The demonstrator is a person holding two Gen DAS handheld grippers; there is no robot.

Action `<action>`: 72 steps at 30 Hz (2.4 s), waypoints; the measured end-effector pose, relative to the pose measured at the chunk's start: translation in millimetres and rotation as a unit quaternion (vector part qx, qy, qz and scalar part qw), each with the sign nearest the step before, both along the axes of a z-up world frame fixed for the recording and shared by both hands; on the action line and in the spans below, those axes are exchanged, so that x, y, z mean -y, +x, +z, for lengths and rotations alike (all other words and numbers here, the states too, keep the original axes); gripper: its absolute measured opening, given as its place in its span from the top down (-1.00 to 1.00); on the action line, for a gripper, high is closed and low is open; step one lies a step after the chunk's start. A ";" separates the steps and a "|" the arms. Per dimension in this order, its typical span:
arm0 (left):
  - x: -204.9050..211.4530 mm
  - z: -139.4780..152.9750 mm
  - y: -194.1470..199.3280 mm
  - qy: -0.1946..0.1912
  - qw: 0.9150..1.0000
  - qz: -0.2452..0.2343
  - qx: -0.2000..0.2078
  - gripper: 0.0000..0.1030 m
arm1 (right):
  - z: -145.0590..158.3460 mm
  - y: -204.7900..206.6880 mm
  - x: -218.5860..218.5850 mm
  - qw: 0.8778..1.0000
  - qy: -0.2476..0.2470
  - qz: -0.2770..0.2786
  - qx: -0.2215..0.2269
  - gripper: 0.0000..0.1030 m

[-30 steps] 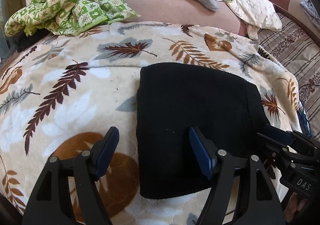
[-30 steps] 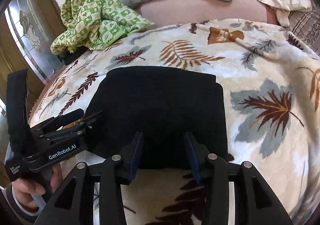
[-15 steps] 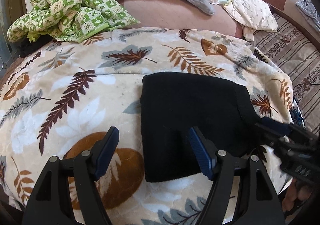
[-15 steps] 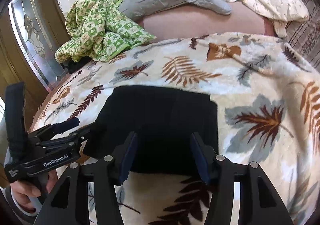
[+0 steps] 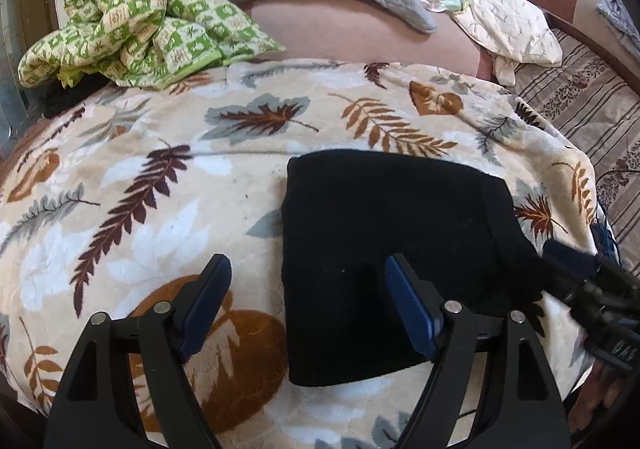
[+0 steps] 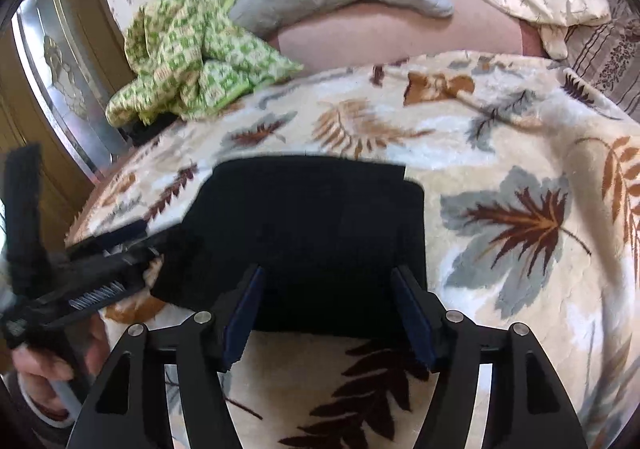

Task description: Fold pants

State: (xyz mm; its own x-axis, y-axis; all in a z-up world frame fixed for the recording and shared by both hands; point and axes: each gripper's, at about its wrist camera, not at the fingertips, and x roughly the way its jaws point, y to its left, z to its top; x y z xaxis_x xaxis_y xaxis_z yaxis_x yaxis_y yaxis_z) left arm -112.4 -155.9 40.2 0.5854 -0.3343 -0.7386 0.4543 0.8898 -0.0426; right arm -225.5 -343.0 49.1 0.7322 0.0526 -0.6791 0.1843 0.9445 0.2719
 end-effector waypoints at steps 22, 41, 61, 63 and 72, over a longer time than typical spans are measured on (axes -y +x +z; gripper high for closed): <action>-8.5 -10.6 27.8 -0.013 0.999 0.021 -0.023 -0.60 | 2.5 55.6 -10.6 0.999 -0.041 0.000 0.009 -0.33; -4.8 -19.0 39.5 -0.028 0.998 0.014 -0.051 -0.68 | -4.7 44.2 -10.2 0.997 -0.055 0.013 -0.048 -0.59; -22.3 -32.5 50.6 -0.106 0.983 -0.004 -0.153 -0.72 | -37.3 37.5 54.0 0.992 0.113 -0.029 -0.048 -0.60; -20.0 -33.5 50.9 -0.109 0.982 0.001 -0.151 -0.77 | -44.7 40.9 55.2 0.989 0.139 -0.020 -0.048 -0.61; -12.7 -36.0 47.5 -0.106 0.985 0.000 -0.138 -0.96 | -47.4 44.4 48.6 0.992 0.124 -0.013 -0.029 -0.63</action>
State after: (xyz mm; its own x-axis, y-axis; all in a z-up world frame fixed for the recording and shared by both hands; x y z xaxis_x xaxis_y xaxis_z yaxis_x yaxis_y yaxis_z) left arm -64.9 -143.2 4.1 0.3725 -0.4984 -0.7829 0.3987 0.8477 -0.3499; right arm -181.2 -391.6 1.8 0.6959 0.2053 -0.6881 0.2294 0.8445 0.4840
